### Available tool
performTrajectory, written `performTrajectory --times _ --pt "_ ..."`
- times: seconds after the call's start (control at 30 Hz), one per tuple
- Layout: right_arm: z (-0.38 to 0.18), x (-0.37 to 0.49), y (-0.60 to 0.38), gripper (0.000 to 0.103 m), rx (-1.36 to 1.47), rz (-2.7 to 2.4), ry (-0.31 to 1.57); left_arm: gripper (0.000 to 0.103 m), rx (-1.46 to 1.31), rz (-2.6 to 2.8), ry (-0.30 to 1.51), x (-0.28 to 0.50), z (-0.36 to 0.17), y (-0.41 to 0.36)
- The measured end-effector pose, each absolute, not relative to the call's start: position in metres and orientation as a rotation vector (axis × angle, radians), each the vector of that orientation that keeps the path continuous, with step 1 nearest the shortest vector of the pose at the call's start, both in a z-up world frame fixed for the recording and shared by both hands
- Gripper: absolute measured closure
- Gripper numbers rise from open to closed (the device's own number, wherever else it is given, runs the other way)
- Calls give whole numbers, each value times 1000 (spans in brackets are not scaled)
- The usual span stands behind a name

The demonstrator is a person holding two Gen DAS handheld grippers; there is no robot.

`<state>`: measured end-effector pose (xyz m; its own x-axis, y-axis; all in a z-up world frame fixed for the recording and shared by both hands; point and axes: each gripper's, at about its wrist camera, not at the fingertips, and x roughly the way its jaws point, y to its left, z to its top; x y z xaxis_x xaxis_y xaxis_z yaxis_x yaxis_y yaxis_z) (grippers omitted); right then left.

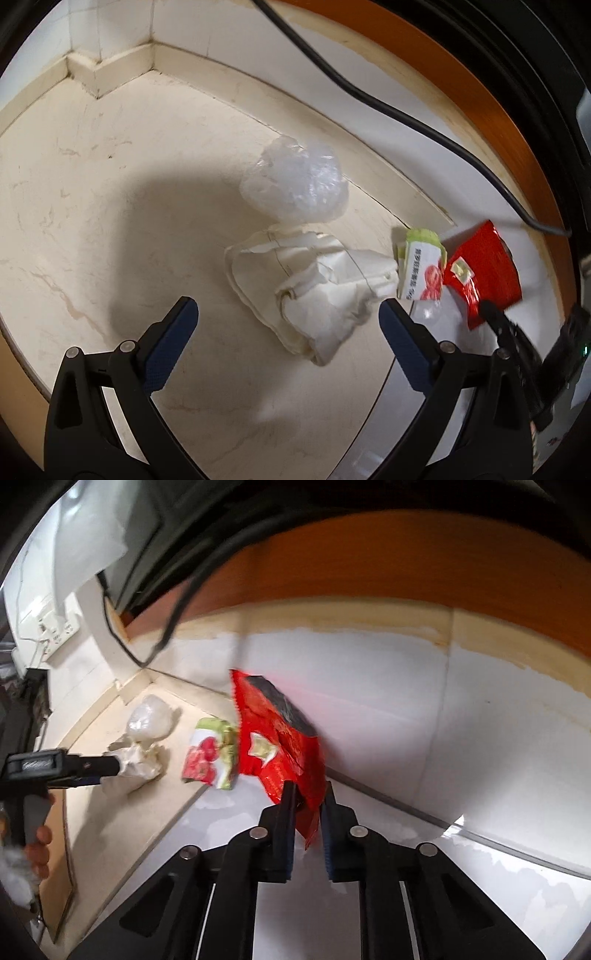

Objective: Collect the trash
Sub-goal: 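Grasp the red snack packet with the right tool while the left tool grasps the white tissues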

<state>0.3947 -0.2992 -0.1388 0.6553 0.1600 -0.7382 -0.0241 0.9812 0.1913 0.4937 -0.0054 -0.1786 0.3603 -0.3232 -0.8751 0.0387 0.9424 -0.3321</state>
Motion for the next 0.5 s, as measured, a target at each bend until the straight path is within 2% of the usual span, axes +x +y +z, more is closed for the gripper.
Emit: performTrajectory --times 0.13,0.17,0.2,0.23,0.27,0.37,0.5 --pt "-140 390 -288 95 178 142 854 7 -317 -215 1182 497 -185 -1" --pt "-141 390 -284 95 175 147 854 15 -335 -212 1174 496 -185 1" --pt "-141 387 -283 96 175 152 853 18 -356 -203 1166 495 -184 4" --pt "-139 384 -284 96 176 156 854 36 -374 -203 1162 494 -184 6" --pt "-141 383 -281 96 177 161 858 63 -387 -201 1164 494 -184 7" --pt "-139 375 -283 97 183 170 864 81 -421 -230 1162 490 -185 12" --pt "-136 362 -282 98 193 180 870 86 -331 -250 1130 477 -176 7"
